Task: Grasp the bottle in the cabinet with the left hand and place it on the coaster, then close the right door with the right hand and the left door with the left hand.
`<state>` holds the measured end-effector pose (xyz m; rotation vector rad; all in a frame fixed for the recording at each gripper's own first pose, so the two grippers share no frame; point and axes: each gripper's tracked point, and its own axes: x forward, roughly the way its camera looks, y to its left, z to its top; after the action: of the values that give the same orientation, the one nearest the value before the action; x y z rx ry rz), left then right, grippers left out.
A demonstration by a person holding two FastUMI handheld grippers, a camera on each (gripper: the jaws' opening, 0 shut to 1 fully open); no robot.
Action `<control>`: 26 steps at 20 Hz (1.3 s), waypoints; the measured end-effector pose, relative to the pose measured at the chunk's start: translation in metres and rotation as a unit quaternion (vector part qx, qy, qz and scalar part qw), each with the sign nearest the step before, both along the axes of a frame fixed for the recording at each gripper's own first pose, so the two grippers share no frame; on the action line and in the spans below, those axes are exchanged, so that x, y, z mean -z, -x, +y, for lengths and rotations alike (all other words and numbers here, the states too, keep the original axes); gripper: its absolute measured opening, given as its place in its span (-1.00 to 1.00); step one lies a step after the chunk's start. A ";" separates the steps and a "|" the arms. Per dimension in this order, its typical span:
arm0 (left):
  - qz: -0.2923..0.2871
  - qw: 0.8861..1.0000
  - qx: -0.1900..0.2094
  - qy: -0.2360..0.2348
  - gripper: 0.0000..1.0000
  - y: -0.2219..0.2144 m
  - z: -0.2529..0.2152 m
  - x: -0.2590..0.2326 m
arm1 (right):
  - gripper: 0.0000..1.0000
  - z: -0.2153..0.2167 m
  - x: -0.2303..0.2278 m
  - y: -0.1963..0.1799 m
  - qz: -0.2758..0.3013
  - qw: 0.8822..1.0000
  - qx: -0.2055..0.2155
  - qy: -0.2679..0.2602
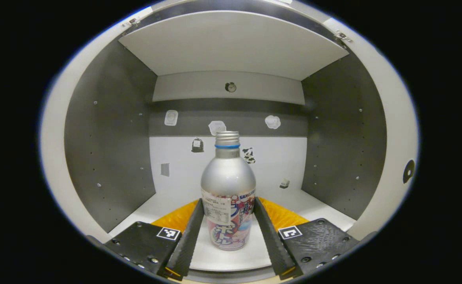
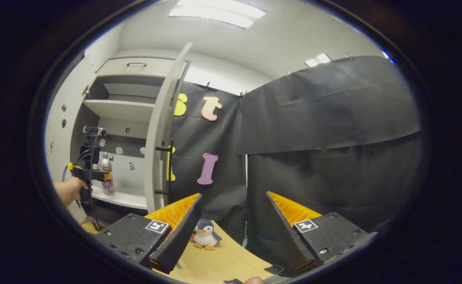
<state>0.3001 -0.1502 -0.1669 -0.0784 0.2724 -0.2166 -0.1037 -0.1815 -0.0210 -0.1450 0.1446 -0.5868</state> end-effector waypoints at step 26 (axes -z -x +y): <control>-0.048 0.999 -0.010 0.005 0.51 0.159 0.035 -0.035 | 1.00 0.051 0.018 -0.035 0.001 0.991 -0.127 -0.051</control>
<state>0.1409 -0.1155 -0.1322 -0.0804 0.1757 -0.2007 -0.0687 -0.1305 -0.0385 -0.0621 0.1545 -0.3247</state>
